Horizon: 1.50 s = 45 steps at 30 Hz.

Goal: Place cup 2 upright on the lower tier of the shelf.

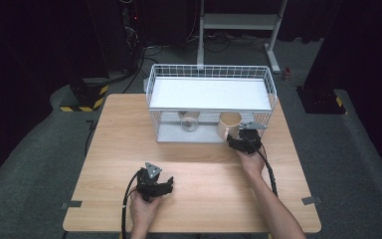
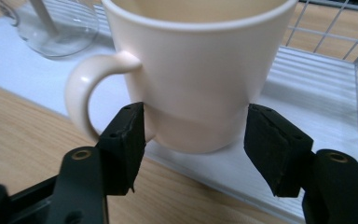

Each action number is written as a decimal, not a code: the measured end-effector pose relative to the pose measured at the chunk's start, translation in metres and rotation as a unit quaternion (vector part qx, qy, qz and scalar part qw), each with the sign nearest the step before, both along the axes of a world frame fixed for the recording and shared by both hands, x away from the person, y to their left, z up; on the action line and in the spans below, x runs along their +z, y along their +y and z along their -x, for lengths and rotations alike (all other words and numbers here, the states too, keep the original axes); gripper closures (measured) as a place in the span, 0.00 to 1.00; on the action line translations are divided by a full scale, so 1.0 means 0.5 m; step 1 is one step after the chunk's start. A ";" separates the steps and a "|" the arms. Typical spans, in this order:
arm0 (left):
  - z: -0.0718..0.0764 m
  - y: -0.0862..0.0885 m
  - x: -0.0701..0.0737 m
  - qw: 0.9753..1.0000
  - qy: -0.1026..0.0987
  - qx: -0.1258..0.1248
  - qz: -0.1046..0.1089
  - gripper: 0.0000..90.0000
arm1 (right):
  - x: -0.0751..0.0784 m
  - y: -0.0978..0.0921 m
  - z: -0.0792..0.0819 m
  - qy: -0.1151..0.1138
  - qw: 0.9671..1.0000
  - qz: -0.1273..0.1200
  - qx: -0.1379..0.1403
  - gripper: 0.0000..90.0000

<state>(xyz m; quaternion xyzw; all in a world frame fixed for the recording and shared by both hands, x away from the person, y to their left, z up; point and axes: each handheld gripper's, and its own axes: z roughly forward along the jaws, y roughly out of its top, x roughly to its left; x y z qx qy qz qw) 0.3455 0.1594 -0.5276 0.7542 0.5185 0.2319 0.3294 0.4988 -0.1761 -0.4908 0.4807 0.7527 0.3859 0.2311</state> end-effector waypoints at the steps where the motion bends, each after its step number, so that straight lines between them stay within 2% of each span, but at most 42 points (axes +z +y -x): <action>1: 0.000 0.000 0.000 1.000 0.000 0.000 0.000 0.23 | 0.001 0.003 -0.003 0.003 1.000 0.000 -0.004 0.43; 7: 0.000 0.001 0.000 1.000 -0.002 -0.001 -0.003 0.23 | -0.003 0.005 -0.018 -0.005 1.000 -0.005 -0.003 0.44; 12: 0.000 0.001 0.000 1.000 -0.001 -0.002 -0.003 0.23 | -0.007 0.009 -0.030 0.007 1.000 -0.007 -0.010 0.43; 17: 0.000 -0.001 0.000 1.000 0.000 -0.001 0.002 0.23 | 0.001 0.015 -0.044 -0.002 1.000 -0.006 -0.009 0.45; 18: 0.000 -0.001 0.000 1.000 0.000 -0.001 0.002 0.23 | 0.000 0.016 -0.047 0.011 1.000 -0.008 -0.014 0.44; 24: 0.000 -0.001 0.000 1.000 0.000 -0.001 0.002 0.23 | -0.004 0.024 -0.061 0.021 1.000 0.002 -0.014 0.49; 25: 0.000 -0.001 0.000 1.000 0.000 -0.001 0.002 0.23 | -0.005 0.023 -0.066 0.009 1.000 0.011 -0.003 0.50; 26: 0.000 0.001 0.000 1.000 -0.001 -0.002 -0.003 0.23 | -0.005 0.025 -0.065 0.016 1.000 0.007 -0.012 0.49; 28: 0.000 0.001 0.000 1.000 -0.001 -0.002 -0.003 0.23 | -0.005 0.025 -0.065 0.014 1.000 0.007 -0.010 0.49; 30: 0.000 0.000 0.000 1.000 -0.001 -0.002 -0.002 0.23 | -0.007 0.024 -0.060 0.023 1.000 0.006 -0.015 0.46; 32: 0.000 0.000 0.000 1.000 0.000 -0.002 -0.001 0.23 | -0.004 0.018 -0.055 0.022 1.000 0.005 -0.009 0.43; 35: 0.000 0.000 0.000 1.000 0.000 -0.002 -0.001 0.23 | 0.004 0.007 -0.037 0.021 1.000 -0.012 -0.006 0.41; 39: 0.000 0.000 0.000 1.000 0.000 -0.002 0.000 0.23 | 0.010 -0.007 -0.012 0.022 1.000 -0.013 0.004 0.38; 45: 0.000 0.000 0.000 1.000 0.000 -0.002 -0.001 0.23 | 0.020 -0.022 0.024 0.009 1.000 -0.011 0.023 0.36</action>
